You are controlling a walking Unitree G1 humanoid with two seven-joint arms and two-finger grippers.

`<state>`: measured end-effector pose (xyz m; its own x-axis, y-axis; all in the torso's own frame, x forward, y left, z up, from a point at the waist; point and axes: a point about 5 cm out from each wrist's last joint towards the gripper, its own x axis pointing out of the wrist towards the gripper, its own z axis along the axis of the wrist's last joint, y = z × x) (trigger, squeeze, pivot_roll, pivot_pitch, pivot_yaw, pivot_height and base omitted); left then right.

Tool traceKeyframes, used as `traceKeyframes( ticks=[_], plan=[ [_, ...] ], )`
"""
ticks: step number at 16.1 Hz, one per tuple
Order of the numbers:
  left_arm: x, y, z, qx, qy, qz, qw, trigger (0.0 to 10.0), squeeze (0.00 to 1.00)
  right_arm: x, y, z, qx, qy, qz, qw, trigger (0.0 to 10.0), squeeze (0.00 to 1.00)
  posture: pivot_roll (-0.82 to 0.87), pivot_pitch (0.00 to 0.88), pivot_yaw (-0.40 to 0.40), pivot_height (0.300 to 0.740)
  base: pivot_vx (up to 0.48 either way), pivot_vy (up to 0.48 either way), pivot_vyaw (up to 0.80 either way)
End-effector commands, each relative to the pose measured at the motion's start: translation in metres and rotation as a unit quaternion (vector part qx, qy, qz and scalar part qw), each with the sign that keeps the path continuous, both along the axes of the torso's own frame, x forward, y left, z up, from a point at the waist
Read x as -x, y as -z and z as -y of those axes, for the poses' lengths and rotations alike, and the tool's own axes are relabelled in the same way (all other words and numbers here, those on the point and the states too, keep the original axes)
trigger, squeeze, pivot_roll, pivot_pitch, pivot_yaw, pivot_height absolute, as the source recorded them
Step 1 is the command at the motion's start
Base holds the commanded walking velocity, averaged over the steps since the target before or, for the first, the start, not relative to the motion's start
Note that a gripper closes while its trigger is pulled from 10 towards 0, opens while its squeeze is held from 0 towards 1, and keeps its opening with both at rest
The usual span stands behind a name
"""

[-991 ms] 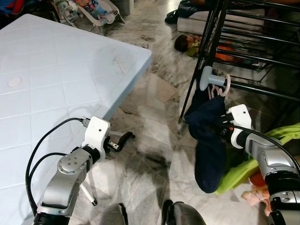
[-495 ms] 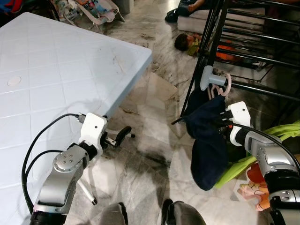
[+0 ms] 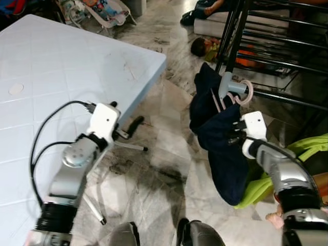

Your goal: Hang hanger

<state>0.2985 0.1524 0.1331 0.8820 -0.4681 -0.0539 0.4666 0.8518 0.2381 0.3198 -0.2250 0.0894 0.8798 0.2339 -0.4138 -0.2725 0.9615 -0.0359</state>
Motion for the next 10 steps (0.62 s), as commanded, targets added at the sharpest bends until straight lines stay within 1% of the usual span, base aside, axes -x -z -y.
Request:
traceKeyframes(
  ticks=[1, 2, 3, 4, 5, 6, 7, 8, 10],
  plan=[
    [0.001, 0.006, -0.003, -0.003, -0.011, -0.004, 1.000, 10.0, 0.00, 0.002, 0.001, 0.002, 0.001, 0.021, 0.011, 1.000, 0.0, 0.00, 0.01, 0.094, 0.019, 0.740, 0.000, 0.000, 0.00],
    [0.001, 0.008, -0.003, 0.005, -0.026, 0.001, 1.000, 10.0, 0.00, 0.003, 0.001, 0.001, 0.000, 0.052, 0.027, 0.998, 0.0, 0.00, 0.01, 0.090, 0.020, 0.740, 0.000, 0.000, 0.00],
    [0.001, 0.010, -0.004, 0.014, -0.044, 0.002, 0.999, 10.0, 0.00, 0.005, 0.000, 0.000, 0.006, 0.093, 0.053, 0.994, 0.0, 0.00, 0.00, 0.090, 0.020, 0.740, 0.000, 0.000, 0.00],
    [0.001, 0.012, -0.004, 0.022, -0.055, -0.001, 0.998, 10.0, 0.00, 0.007, 0.000, 0.001, 0.011, 0.121, 0.065, 0.990, 0.0, 0.00, 0.00, 0.090, 0.020, 0.740, 0.000, 0.000, 0.00],
    [0.002, 0.012, -0.005, 0.028, -0.070, -0.003, 0.997, 10.0, 0.00, 0.011, -0.004, 0.001, 0.019, 0.148, 0.092, 0.985, 0.0, 0.00, 0.00, 0.091, 0.018, 0.740, 0.000, 0.000, 0.00],
    [0.004, 0.013, -0.004, 0.037, -0.080, -0.007, 0.996, 10.0, 0.00, 0.019, -0.009, -0.003, 0.034, 0.168, 0.128, 0.977, 0.0, 0.00, 0.00, 0.096, 0.016, 0.740, 0.000, 0.000, 0.00],
    [0.004, 0.013, -0.005, 0.040, -0.084, -0.007, 0.996, 10.0, 0.00, 0.022, -0.011, -0.003, 0.042, 0.178, 0.140, 0.973, 0.0, 0.00, 0.00, 0.096, 0.016, 0.740, 0.000, 0.000, 0.00],
    [0.006, 0.018, -0.007, 0.043, -0.105, -0.023, 0.993, 10.0, 0.00, 0.034, -0.014, -0.004, 0.057, 0.208, 0.169, 0.962, 0.0, 0.00, 0.00, 0.102, 0.015, 0.740, 0.000, 0.000, 0.00],
    [0.007, 0.020, -0.007, 0.047, -0.102, -0.032, 0.993, 10.0, 0.00, 0.046, -0.018, -0.008, 0.086, 0.221, 0.198, 0.951, 0.0, 0.00, 0.00, 0.108, 0.016, 0.740, 0.000, 0.000, 0.00]
  ],
)
